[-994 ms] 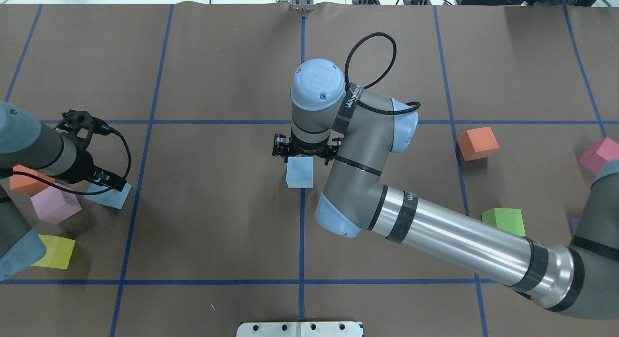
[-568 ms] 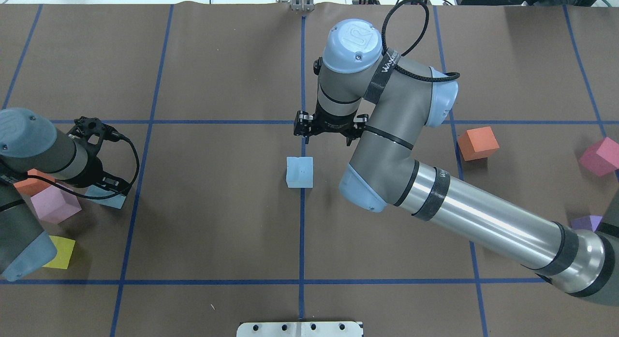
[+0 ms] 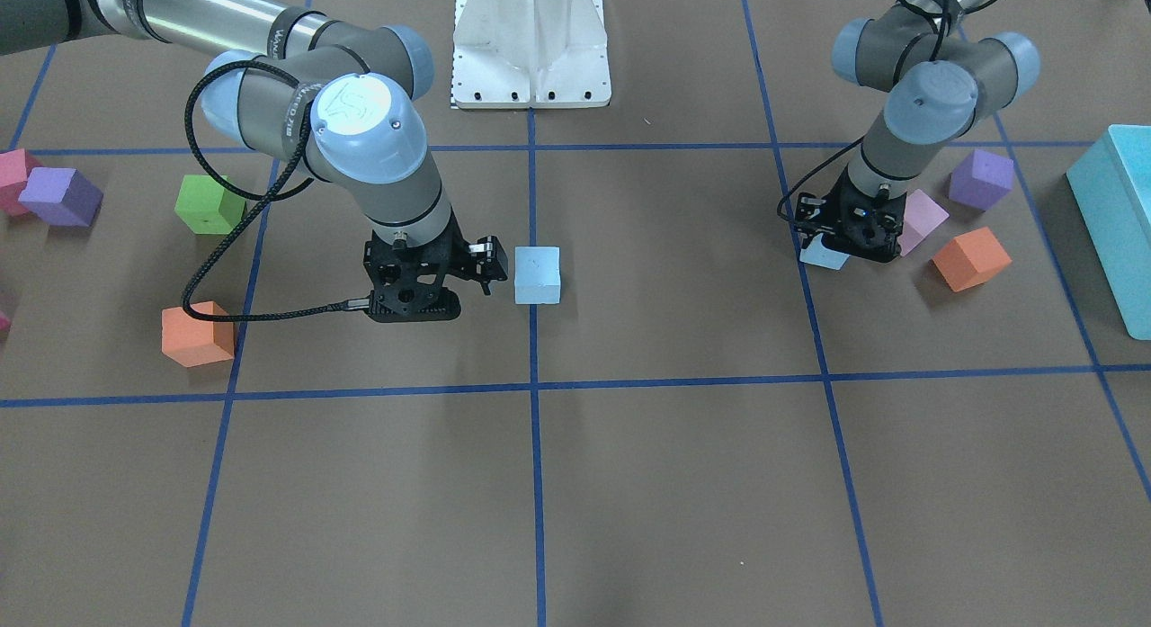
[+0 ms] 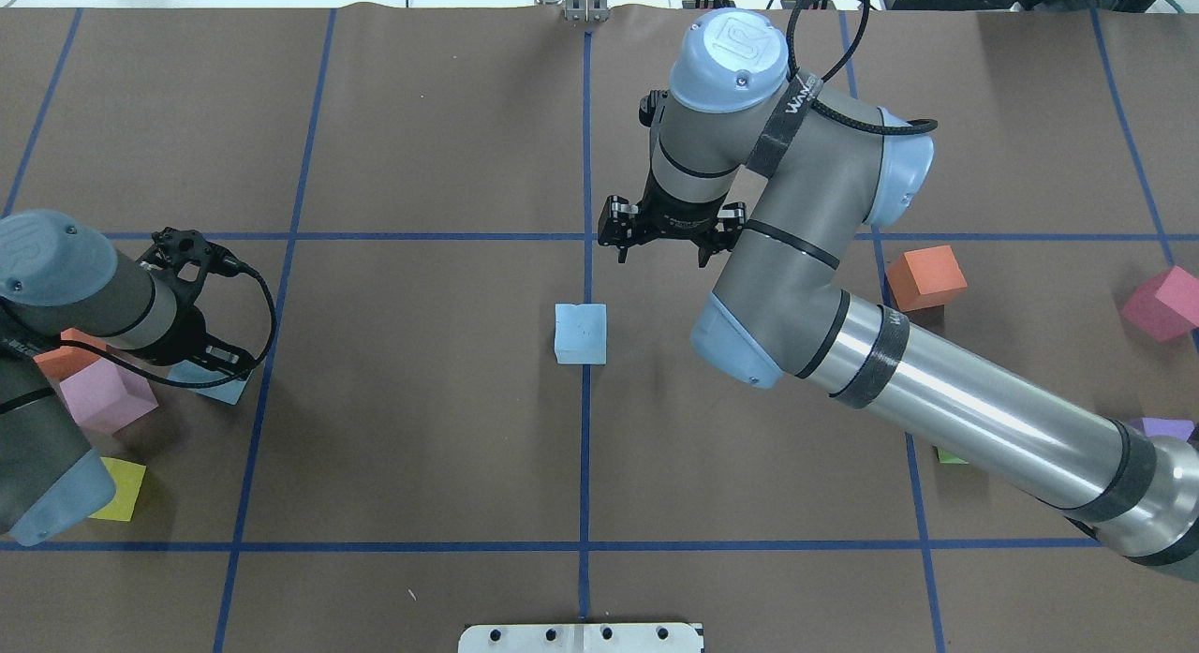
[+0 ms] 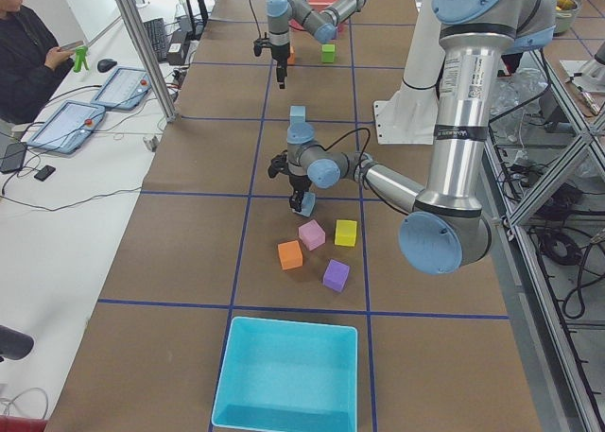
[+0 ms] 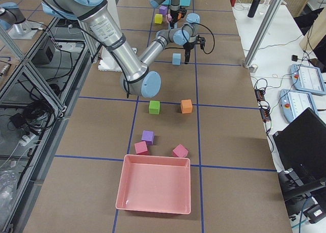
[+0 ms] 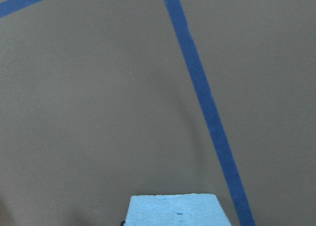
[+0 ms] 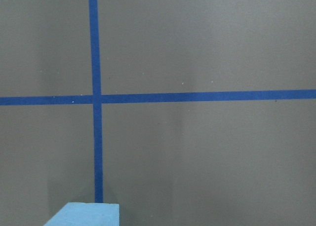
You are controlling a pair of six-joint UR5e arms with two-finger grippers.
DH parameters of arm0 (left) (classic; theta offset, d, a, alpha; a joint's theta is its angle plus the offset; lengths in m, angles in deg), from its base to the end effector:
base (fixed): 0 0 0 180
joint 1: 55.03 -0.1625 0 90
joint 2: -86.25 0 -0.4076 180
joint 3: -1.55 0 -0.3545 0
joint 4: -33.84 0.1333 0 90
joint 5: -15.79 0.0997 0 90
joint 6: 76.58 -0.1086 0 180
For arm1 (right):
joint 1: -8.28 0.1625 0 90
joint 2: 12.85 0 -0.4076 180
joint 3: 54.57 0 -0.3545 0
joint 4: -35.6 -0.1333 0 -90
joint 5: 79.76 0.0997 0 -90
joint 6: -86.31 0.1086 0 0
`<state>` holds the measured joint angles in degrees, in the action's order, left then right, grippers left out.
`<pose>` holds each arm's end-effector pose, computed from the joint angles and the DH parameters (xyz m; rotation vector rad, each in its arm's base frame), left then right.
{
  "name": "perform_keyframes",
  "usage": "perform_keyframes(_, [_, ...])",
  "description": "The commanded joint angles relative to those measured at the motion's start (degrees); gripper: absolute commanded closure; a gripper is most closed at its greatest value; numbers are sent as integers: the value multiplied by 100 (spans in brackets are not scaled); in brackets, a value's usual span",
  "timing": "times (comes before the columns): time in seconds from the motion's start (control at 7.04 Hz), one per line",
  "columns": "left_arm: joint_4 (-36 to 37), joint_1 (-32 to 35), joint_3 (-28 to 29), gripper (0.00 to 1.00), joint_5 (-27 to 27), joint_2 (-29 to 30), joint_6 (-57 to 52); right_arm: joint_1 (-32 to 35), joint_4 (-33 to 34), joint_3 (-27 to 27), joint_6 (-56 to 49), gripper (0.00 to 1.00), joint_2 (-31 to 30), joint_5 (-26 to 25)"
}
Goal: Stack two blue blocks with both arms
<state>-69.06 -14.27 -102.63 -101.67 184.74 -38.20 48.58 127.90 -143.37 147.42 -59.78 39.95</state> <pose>0.3429 -0.4054 0.4494 0.1188 0.7589 0.3289 -0.4667 -0.5000 0.2328 -0.0264 -0.8368 0.0084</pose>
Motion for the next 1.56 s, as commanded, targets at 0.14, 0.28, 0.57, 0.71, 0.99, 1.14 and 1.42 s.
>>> perform_keyframes(0.14, [3190, 63, -341, 48, -287, 2466, 256, 371, -2, -234, -563, 0, -491, 165])
perform_keyframes(0.28, [3224, 28, -306, 48, -304, 2760, 771, 729, -2, -339, -861, 0, -692, 514])
perform_keyframes(0.57, [3198, -59, 419, 48, -305, 3637, 1459, 1852, 24, -428, -2105, 0, -1315, 1086])
perform_keyframes(0.71, [3163, -190, 790, 48, -287, 4042, 1680, 2345, 163, -376, -2921, 0, -1553, 1159])
perform_keyframes(0.99, [2788, -332, 1457, 48, -261, 4528, 2066, 3303, 882, -244, -4713, 0, -1739, 1107])
perform_keyframes(1.14, [2471, -437, 1853, 48, -252, 4704, 2234, 3760, 1042, -26, -5488, 0, -1810, 1089])
perform_keyframes(1.42, [2197, -613, 2111, 48, -112, 4767, 2419, 4212, 1035, 405, -6293, 0, -1916, 1150])
